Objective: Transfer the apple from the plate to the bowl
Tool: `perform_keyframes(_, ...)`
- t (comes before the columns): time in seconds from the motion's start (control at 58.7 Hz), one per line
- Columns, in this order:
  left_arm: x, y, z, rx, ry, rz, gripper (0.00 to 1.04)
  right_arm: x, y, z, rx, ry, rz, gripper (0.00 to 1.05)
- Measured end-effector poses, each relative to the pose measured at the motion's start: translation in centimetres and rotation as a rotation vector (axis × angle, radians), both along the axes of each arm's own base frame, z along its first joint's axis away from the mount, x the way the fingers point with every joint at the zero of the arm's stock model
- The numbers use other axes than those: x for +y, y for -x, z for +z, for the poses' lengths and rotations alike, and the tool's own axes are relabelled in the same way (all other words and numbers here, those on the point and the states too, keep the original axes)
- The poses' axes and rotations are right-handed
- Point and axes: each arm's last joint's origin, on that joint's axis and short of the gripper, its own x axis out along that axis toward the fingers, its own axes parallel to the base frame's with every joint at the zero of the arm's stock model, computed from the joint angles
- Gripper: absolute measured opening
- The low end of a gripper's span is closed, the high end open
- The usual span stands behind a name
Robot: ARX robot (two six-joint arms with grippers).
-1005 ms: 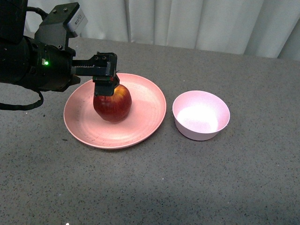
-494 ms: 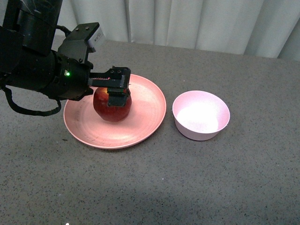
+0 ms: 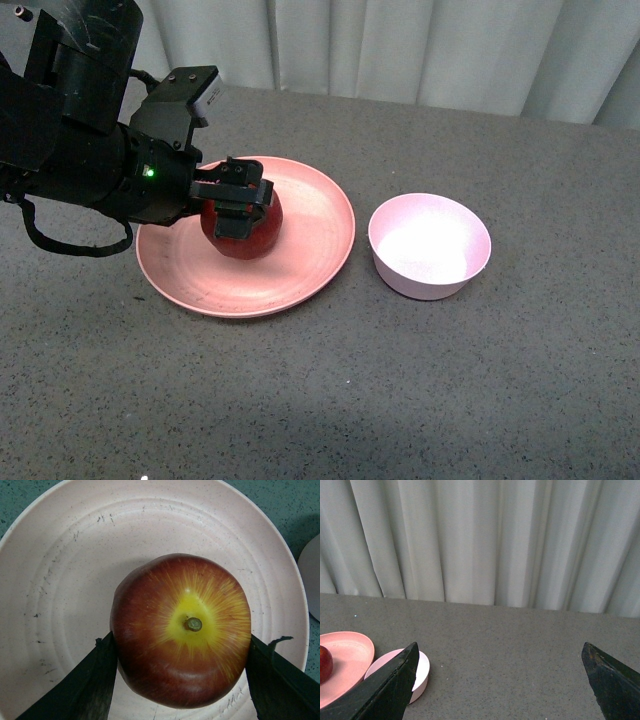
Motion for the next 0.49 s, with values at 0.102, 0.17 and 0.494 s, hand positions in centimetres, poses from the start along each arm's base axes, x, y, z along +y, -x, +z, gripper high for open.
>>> perform_keyframes(0.102, -0.1, 0.1, 0.2, -0.006, -0.003, -0.010, 0.64, 0.0, 0.0, 0.0, 0.000, 0.000, 0.000, 0.95)
perform_keyframes(0.17, -0.2, 0.2, 0.3, -0.004, 0.002, -0.018, 0.64, 0.0, 0.0, 0.0, 0.000, 0.000, 0.000, 0.95)
perform_keyframes(0.494, -5.5, 1.4, 4.7, -0.109, 0.075, -0.167, 0.64, 0.0, 0.0, 0.0, 0.000, 0.000, 0.000, 0.95)
